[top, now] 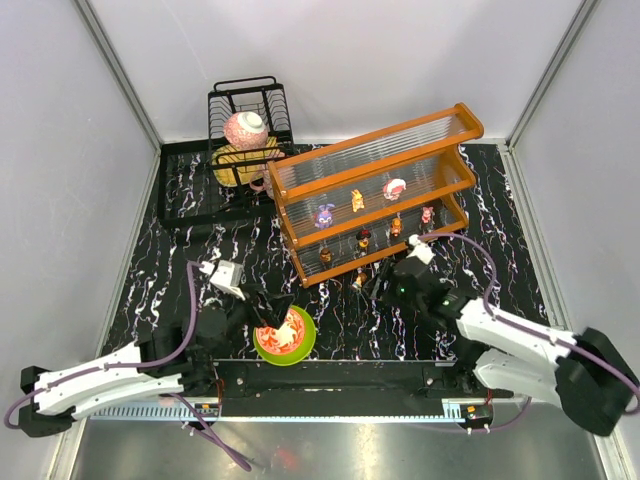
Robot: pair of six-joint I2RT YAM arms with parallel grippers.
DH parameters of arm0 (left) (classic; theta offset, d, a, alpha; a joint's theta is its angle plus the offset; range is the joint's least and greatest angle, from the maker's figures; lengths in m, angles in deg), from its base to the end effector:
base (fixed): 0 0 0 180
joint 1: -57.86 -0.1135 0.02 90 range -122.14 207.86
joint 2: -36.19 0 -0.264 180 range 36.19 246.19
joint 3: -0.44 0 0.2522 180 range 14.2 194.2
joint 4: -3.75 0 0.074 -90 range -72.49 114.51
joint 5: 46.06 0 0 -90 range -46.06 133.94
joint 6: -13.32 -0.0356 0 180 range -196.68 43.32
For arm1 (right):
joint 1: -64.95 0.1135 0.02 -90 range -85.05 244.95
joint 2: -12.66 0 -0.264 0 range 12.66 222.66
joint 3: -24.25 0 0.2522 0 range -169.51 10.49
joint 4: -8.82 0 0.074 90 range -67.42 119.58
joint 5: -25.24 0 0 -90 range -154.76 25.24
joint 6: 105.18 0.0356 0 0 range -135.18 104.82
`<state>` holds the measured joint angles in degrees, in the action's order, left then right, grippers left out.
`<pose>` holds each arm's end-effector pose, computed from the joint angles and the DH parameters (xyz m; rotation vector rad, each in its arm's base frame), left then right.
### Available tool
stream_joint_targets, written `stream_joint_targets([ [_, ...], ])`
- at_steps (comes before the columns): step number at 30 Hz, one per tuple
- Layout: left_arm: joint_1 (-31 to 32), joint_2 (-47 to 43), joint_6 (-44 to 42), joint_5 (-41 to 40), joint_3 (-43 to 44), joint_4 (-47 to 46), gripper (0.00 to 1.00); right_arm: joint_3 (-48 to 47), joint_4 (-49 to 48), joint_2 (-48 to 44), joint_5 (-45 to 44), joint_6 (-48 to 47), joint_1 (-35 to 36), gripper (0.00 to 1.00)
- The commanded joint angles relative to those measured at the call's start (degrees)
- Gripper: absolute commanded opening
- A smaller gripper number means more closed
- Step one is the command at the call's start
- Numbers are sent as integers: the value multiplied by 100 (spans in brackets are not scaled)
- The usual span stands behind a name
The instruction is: Place and organize the plastic toys onto the shelf
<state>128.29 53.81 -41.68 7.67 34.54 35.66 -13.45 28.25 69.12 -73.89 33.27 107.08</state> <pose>0.0564 -0.0959 0.2376 0.1197 1.8440 -0.7304 0.1512 0.1291 0.1850 0.2172 2.3061 0.6689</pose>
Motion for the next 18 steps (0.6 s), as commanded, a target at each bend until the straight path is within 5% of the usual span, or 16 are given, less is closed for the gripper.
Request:
stream_joint_targets([
  [1,-30,-259,68,-99,146,21,99,-680,-31,768,-994,402,515,66],
  [8,-30,-567,15,-213,216,329,99,-1376,215,2068,-1802,551,1131,64],
  [18,-30,-805,6,-222,137,391,99,-1806,689,2562,-2436,833,1192,61],
])
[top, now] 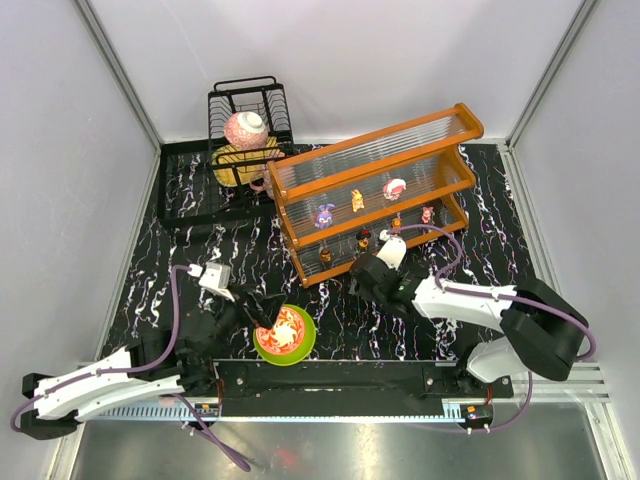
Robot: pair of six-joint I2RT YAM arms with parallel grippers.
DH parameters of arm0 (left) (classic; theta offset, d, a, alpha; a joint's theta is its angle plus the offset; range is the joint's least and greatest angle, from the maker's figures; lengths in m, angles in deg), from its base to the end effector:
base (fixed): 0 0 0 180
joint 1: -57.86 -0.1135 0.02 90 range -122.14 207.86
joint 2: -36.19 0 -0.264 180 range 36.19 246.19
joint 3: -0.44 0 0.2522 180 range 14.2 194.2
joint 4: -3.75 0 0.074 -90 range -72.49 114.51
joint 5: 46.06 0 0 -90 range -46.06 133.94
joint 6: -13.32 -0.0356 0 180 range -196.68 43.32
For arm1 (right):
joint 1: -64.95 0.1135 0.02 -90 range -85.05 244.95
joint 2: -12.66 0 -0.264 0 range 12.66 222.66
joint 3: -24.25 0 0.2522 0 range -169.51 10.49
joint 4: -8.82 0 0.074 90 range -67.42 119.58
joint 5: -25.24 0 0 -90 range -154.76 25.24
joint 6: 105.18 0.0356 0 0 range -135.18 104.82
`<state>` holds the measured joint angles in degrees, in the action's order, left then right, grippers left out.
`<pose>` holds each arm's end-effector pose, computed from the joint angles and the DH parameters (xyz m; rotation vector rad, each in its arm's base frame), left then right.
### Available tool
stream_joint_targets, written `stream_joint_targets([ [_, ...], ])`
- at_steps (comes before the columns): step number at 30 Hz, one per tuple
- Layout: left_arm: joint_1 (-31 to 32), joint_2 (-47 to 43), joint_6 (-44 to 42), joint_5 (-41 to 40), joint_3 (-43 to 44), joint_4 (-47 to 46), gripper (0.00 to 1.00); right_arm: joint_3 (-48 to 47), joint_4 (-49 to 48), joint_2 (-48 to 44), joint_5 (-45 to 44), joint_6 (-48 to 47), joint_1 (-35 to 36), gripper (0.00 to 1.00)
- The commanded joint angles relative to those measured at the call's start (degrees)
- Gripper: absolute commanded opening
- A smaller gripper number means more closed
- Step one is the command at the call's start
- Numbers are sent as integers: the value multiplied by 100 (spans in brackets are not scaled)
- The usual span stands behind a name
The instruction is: Place and organize the plastic toys onto the shelf
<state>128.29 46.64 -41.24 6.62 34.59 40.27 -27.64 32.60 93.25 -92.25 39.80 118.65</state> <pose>0.0508 -0.0786 0.2401 0.0762 1.8094 -0.7576 0.1686 0.2017 0.1691 0.2229 2.3632 0.3155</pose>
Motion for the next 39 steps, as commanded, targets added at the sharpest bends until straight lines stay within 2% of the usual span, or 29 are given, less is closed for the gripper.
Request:
stream_joint_targets([
  [1,-30,-105,-46,-118,133,-62,99,-414,263,254,-591,162,45,61],
  [23,-30,-729,-187,-249,212,299,99,-714,-115,1046,-723,109,27,59],
  [30,-30,-808,-169,-223,203,387,99,-380,-9,879,-671,267,19,29],
  [35,-30,-782,-134,-170,194,387,99,-2,-9,581,-390,320,19,20],
  [37,-30,-747,-116,-127,185,395,99,217,0,326,-154,285,19,12],
  [39,-30,-738,-73,-100,177,387,99,515,-166,-33,119,93,27,8],
])
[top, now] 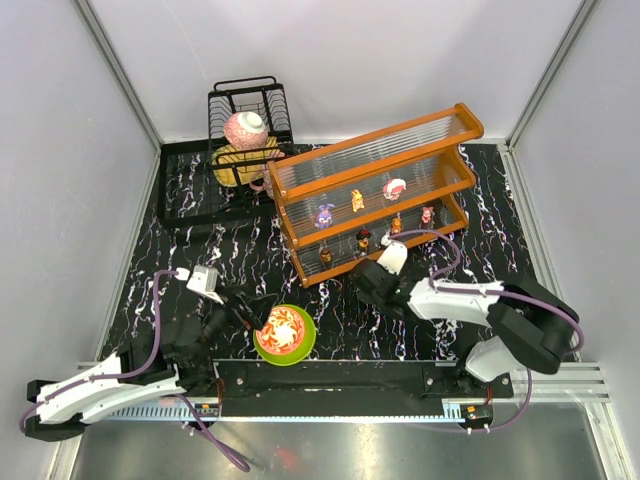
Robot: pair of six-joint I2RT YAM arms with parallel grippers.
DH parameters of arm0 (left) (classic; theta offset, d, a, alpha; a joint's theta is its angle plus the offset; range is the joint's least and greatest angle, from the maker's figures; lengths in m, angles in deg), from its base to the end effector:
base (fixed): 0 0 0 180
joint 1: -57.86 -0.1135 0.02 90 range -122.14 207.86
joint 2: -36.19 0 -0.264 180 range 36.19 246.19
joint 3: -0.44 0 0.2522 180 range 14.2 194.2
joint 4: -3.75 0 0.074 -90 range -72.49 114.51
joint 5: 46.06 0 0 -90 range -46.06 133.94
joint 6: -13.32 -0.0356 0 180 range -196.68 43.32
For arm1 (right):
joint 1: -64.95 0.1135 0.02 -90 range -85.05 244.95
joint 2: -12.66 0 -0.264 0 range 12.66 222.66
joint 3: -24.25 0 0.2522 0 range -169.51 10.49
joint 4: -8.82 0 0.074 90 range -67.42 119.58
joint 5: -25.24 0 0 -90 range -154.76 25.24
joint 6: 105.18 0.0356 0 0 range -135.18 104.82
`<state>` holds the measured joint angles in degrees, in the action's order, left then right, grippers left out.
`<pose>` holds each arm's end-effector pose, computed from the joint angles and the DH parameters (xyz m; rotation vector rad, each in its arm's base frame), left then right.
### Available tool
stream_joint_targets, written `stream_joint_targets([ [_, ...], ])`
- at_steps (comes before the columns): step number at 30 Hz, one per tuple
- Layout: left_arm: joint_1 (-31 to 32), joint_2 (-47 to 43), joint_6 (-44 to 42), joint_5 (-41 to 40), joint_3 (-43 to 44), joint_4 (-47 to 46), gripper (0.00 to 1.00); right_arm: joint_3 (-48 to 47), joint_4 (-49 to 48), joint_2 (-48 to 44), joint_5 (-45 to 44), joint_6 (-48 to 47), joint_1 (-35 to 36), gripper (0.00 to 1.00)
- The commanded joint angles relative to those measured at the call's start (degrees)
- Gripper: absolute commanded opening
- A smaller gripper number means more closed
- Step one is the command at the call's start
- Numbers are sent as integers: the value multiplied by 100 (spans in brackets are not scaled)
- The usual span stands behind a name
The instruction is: Place and organize the plastic toys onto the shelf
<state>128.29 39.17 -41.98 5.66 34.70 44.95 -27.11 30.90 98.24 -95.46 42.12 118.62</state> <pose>0.0450 -0.0608 0.2406 0.0496 1.7686 -0.7750 0.1724 0.2037 0.1479 0.2721 2.3637 0.2229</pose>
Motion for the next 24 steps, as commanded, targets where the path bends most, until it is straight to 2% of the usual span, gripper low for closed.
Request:
stream_joint_targets([
  [1,-30,35,11,40,166,-98,99,578,-84,-682,781,-253,38,8],
  [3,-30,53,11,66,148,-116,99,850,-469,-1102,1257,-787,56,8],
  [5,-30,106,20,93,122,-169,99,843,-437,-1298,1838,-1018,108,7],
  [7,-30,176,28,102,104,-221,99,694,107,-1377,2014,-1229,292,7],
  [11,-30,317,46,181,87,-397,99,193,1328,-1202,1734,-1151,767,8],
  [13,-30,395,63,198,95,-441,99,122,1690,-1044,1742,-1019,951,12],
  [14,-30,422,63,207,104,-459,99,131,1752,-1000,1777,-975,996,15],
  [15,-30,440,72,198,104,-468,99,148,1770,-930,1830,-897,1022,25],
  [16,-30,466,98,207,104,-468,99,166,1770,-912,1909,-861,1049,47],
  [17,-30,475,107,216,104,-468,99,227,1753,-912,1953,-843,1084,54],
  [19,-30,466,134,242,87,-476,99,271,1735,-999,1971,-808,1093,65],
  [24,-30,387,151,269,78,-450,99,271,1857,-1595,1647,-834,1093,73],
])
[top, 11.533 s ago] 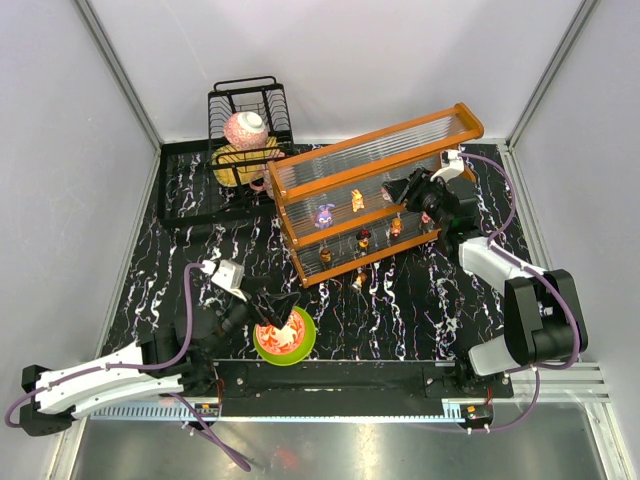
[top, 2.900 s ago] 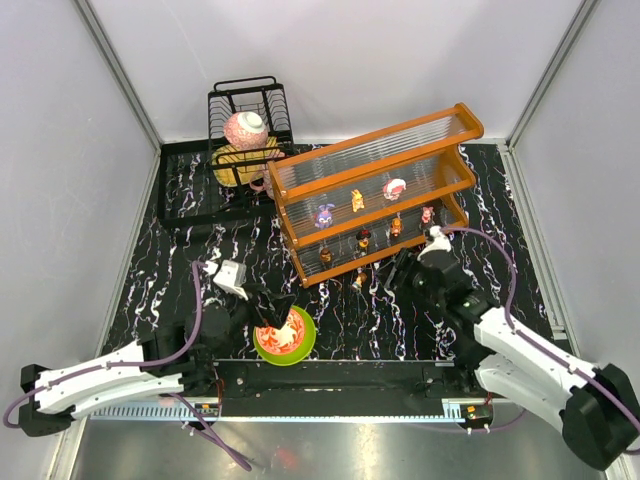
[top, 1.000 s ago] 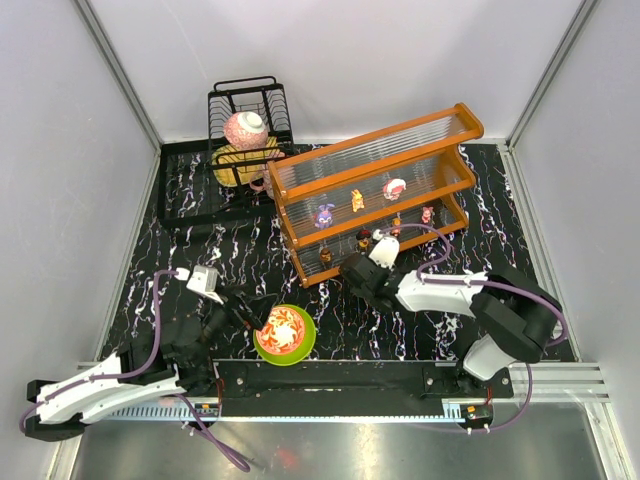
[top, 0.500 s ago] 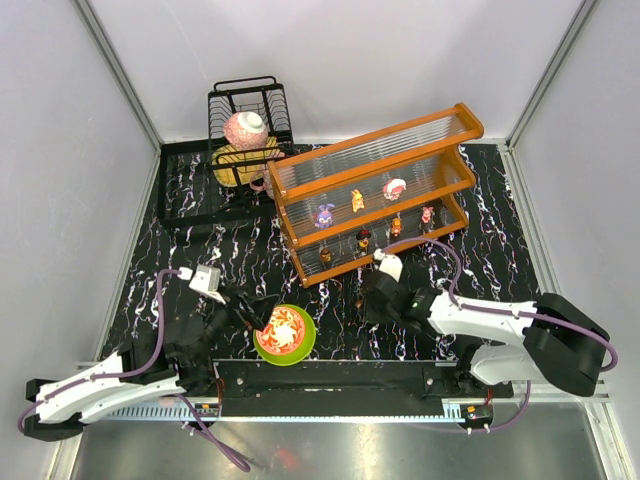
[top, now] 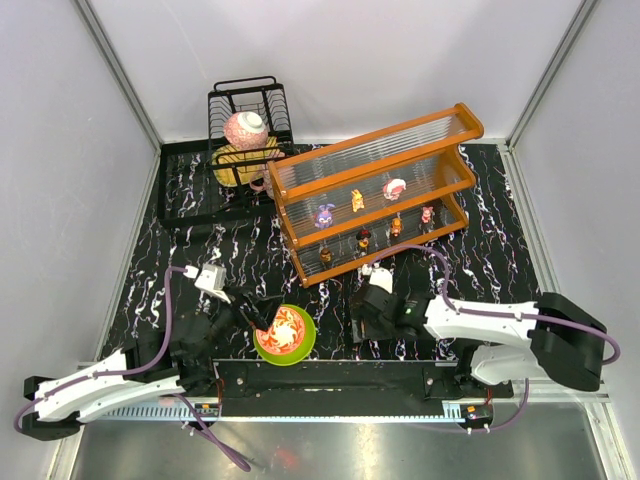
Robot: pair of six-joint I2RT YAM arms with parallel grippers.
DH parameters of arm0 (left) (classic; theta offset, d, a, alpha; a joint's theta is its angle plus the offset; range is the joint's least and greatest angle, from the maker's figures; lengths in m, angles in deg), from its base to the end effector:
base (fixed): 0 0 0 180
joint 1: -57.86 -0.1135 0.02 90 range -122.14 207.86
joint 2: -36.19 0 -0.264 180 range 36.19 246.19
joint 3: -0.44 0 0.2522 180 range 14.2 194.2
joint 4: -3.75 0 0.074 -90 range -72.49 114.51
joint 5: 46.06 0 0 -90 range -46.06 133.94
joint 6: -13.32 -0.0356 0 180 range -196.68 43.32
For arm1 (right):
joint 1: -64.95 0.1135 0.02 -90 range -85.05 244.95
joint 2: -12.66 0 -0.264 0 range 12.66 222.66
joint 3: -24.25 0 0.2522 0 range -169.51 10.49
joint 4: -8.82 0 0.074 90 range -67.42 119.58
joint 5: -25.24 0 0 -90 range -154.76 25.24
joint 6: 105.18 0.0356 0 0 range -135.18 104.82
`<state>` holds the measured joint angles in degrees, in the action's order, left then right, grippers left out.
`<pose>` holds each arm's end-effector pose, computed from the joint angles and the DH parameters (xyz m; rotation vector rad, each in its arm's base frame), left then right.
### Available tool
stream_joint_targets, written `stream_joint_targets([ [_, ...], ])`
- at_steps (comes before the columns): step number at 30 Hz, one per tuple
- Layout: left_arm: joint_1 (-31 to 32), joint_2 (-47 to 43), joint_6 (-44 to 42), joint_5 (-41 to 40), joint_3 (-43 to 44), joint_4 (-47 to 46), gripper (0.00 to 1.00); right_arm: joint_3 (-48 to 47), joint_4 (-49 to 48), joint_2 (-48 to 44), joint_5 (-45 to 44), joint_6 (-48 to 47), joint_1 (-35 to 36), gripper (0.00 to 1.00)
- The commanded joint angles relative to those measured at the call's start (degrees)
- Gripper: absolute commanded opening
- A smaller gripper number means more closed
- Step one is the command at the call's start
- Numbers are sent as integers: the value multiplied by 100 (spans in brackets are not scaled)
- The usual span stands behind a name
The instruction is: Place and organize the plastic toys onto the shelf
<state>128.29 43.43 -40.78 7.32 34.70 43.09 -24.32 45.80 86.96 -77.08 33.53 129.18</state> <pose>0.0478 -0.0711 0.2395 0.0741 1.8077 -0.7798 0.1049 0.1999 0.1615 -0.2920 2.6621 0.3821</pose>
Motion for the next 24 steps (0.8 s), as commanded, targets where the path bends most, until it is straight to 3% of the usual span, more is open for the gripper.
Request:
stream_joint_targets([
  [1,-30,-48,31,111,69,-264,99,-26,402,-548,-270,16,37,75],
  [11,-30,-48,14,111,122,-264,99,-685,939,-102,-693,367,37,74],
  [22,-30,-188,5,103,104,-177,99,-879,754,629,-807,411,29,63],
  [24,-30,-197,14,76,87,-159,99,-835,605,717,-799,464,20,58],
])
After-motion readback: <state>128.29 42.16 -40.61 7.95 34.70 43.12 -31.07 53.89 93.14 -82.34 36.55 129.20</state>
